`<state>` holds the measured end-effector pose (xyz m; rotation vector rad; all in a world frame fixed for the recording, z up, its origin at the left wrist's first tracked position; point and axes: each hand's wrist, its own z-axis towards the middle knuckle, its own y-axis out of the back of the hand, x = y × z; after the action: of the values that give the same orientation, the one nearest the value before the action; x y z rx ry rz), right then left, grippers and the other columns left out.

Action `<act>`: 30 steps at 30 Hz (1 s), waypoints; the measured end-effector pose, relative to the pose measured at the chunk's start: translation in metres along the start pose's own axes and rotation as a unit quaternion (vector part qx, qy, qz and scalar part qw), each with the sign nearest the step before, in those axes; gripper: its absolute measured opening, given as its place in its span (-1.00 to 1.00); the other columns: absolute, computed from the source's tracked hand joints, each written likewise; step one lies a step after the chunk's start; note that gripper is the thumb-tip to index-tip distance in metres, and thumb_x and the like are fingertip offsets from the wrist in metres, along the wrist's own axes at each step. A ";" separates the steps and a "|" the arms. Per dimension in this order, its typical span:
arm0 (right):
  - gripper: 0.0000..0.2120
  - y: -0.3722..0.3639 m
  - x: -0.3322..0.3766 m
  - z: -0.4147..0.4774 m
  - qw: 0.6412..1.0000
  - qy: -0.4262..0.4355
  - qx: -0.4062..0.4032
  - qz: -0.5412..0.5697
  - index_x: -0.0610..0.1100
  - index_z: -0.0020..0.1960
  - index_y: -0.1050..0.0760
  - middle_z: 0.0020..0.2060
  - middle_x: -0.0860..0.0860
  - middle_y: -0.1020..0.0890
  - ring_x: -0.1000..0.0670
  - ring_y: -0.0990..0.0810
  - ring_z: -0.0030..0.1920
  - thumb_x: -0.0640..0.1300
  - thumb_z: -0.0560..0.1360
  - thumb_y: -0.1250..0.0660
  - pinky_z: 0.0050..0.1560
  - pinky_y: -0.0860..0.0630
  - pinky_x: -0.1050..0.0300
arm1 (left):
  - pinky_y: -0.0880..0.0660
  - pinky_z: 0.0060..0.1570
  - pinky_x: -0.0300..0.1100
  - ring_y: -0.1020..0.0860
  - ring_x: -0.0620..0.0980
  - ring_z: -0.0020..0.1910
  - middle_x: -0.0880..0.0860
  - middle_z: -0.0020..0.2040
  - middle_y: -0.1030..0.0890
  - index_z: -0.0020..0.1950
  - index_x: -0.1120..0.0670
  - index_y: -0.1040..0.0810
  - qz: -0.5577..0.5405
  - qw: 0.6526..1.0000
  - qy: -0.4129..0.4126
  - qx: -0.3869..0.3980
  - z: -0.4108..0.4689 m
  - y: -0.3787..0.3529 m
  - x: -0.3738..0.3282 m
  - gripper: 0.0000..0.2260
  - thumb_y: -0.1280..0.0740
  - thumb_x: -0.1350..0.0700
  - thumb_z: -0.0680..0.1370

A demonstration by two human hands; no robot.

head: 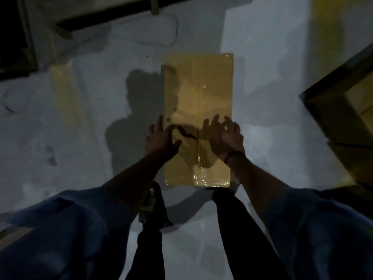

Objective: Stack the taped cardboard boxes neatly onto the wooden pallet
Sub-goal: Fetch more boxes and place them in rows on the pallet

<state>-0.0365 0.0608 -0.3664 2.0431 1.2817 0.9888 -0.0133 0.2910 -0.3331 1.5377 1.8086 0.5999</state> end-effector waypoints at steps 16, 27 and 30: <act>-0.32 -0.053 -0.054 0.048 0.996 0.076 -0.023 0.037 0.17 0.53 -0.28 0.64 -0.02 0.20 -0.34 0.00 0.55 0.21 0.48 -0.44 0.38 -0.39 -0.32 | -0.49 0.28 0.26 -0.29 0.46 0.47 0.11 0.66 0.29 0.62 -0.22 -0.10 -0.047 0.999 -0.009 -0.017 0.062 -0.049 -0.031 0.09 -0.61 -0.37 0.23; -0.31 0.118 0.004 -0.112 0.995 -0.019 -0.101 0.021 0.23 0.48 -0.35 0.62 0.08 0.02 -0.25 -0.13 0.45 0.49 0.44 -0.26 0.41 -0.31 -0.21 | -0.47 0.25 0.30 -0.36 0.45 0.39 0.09 0.69 0.18 0.68 -0.17 0.04 0.085 0.988 -0.113 -0.056 -0.080 0.088 -0.082 0.22 -0.32 -0.67 0.18; -0.33 0.176 0.029 -0.185 0.988 -0.050 -0.148 0.014 0.21 0.48 -0.37 0.62 0.06 -0.04 -0.25 -0.14 0.48 0.47 0.45 -0.28 0.43 -0.29 -0.19 | -0.41 0.35 0.27 -0.28 0.41 0.49 0.04 0.69 0.22 0.68 -0.19 0.04 0.080 0.985 -0.141 -0.060 -0.147 0.144 -0.104 0.19 -0.31 -0.66 0.20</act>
<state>-0.0848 0.0246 -0.1172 1.8616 0.9909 1.0087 -0.0193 0.2301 -0.1108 1.6067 1.4229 0.5255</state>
